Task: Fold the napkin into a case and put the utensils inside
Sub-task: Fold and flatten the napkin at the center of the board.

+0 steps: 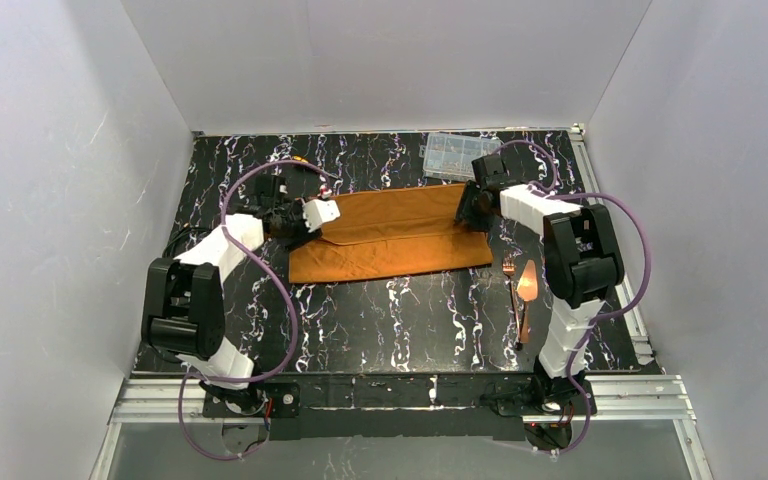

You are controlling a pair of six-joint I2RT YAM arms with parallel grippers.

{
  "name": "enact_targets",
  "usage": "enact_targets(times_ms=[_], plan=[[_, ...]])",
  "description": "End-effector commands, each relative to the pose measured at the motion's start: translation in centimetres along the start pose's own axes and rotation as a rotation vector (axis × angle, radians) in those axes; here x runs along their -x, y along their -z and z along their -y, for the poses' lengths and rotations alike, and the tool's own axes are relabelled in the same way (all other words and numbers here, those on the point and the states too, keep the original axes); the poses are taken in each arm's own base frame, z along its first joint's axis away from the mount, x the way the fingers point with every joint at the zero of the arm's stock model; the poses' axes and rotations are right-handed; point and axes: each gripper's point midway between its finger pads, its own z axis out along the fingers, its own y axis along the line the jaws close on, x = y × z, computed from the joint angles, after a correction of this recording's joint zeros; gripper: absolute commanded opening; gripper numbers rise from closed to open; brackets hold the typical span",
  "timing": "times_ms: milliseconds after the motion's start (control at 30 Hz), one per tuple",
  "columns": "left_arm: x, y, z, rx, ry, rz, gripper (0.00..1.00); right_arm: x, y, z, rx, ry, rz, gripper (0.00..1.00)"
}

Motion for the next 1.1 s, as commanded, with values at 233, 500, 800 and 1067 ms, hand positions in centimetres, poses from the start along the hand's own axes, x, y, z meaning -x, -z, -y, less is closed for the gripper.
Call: enact_targets(times_ms=[233, 500, 800, 1067], plan=[[2.3, 0.7, -0.5, 0.058, -0.291, 0.003, 0.48, 3.7, 1.2, -2.4, 0.073, -0.006, 0.083, 0.50], [1.0, -0.9, -1.2, 0.052, -0.355, -0.084, 0.47, 4.8, 1.8, -2.7, 0.074, 0.002, 0.110, 0.48], [0.5, -1.7, -2.1, 0.027, -0.325, -0.144, 0.14, 5.6, 1.6, -2.4, 0.070, -0.012, 0.117, 0.36], [1.5, -1.7, -4.0, 0.080, -0.227, -0.138, 0.00, 6.1, 2.5, -2.3, 0.061, 0.003, 0.123, 0.46]])
